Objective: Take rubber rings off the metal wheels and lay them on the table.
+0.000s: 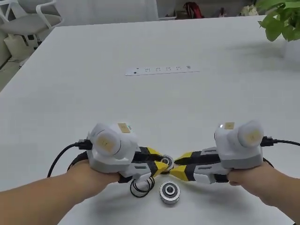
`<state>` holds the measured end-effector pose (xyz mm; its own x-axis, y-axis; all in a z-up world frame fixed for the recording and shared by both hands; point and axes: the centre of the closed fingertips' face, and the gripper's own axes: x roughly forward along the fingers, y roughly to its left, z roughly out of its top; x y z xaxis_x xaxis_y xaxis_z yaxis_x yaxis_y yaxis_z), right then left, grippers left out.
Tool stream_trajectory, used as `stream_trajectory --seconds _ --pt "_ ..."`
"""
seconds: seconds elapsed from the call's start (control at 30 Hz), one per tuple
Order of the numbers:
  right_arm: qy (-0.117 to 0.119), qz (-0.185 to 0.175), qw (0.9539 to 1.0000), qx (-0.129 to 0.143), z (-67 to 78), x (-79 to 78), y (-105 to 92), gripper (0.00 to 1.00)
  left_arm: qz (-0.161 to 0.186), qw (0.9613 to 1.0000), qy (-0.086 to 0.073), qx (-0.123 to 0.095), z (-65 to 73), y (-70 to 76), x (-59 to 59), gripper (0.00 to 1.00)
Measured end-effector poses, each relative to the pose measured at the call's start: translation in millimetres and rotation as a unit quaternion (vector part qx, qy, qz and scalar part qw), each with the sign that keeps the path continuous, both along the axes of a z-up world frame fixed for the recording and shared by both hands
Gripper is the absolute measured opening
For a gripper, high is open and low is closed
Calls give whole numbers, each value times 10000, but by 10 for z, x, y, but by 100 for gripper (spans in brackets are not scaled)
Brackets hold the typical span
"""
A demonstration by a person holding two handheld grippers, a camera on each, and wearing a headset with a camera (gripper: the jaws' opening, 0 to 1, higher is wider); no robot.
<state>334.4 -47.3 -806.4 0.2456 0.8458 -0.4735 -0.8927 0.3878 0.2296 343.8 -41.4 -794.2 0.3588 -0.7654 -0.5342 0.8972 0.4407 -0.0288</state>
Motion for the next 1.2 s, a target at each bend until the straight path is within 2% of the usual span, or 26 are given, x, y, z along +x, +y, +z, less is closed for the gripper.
stream_trajectory --seconds 0.13,0.23,0.4,0.57,0.6,0.67,0.73,0.9,0.97,1.0,1.03,1.2 --pt "-121 75 9998 -100 -8 7 21 19 18 10000 5 -2 2 -2 0 13" --pt "-212 117 9995 -179 -5 14 -8 16 24 10000 2 5 2 -2 -2 13" --pt "-207 97 9995 -213 -24 15 -35 5 36 10000 5 12 2 0 -2 13" --pt "-189 71 9995 -236 -27 41 -34 3 42 10000 9 20 3 0 -4 13" --pt "-165 24 9996 -246 -35 53 -40 1 40 10000 1 26 2 0 -3 13" --pt "81 -161 9997 -134 -41 68 -51 0 28 10000 -28 41 1 1 -2 13" --pt "104 -240 9996 -86 -46 96 -81 0 15 10000 -31 48 2 -2 -9 12" --pt "395 -531 9976 218 -1 149 -125 0 27 10000 -58 71 -1 -14 -17 12" --pt "386 -701 9964 276 18 204 -149 0 36 9999 -68 84 -2 -12 -12 12" --pt "412 -672 9963 331 32 199 -143 0 36 9999 -79 104 -5 -11 -9 12" --pt "595 -794 9936 535 73 213 -128 0 32 9999 -89 115 -6 -12 -7 12" --pt "588 -699 9946 491 101 178 -83 0 -1 9997 -143 197 -11 -22 -7 12"
